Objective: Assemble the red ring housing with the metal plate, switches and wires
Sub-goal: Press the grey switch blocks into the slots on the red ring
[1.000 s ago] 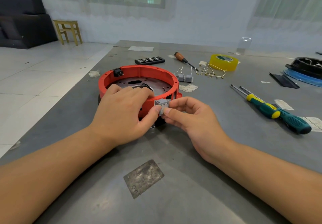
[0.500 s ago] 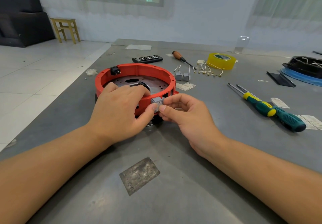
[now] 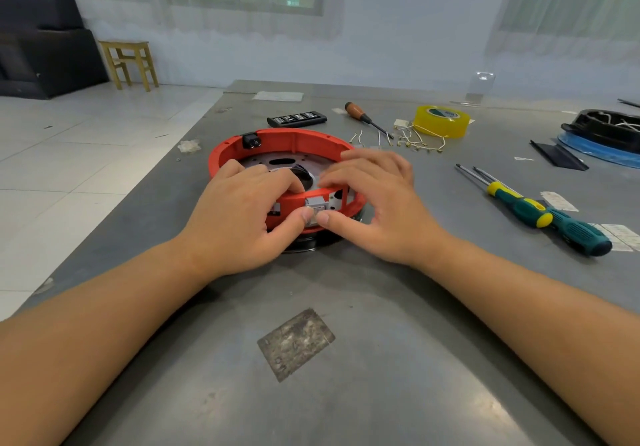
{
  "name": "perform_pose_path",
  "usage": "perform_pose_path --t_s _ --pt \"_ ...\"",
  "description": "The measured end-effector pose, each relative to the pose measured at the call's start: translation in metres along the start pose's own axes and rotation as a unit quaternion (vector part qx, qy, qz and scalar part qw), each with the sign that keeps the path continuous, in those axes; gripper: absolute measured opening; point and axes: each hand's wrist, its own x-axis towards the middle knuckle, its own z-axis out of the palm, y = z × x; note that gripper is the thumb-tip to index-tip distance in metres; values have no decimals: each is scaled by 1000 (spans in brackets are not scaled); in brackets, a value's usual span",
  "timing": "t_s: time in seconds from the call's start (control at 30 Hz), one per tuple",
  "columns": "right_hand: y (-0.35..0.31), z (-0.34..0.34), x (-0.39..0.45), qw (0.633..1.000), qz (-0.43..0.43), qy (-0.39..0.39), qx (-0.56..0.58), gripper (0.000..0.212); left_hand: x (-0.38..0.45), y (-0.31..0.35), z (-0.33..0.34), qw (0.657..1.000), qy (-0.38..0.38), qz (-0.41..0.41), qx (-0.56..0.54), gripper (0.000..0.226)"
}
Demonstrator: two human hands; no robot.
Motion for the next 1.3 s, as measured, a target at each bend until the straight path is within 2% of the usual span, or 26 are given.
perform_pose_path --t_s 0.1,0.23,0.5,0.83,1.3 --pt "4 5 4 999 -31 -34 23 34 -1 -8 -5 1000 -16 8 -23 38" --pt "0 18 7 999 -36 -5 38 33 -2 -17 -9 999 -35 8 -40 36" --pt "-5 24 8 999 -37 5 32 33 -1 -18 -11 998 -59 17 -28 36" --pt "-3 20 10 999 -39 -16 23 26 -2 -10 -12 998 -60 -15 -26 35" --pt "-4 18 8 998 -44 -17 31 28 -2 -10 -11 994 -68 -42 -68 31"
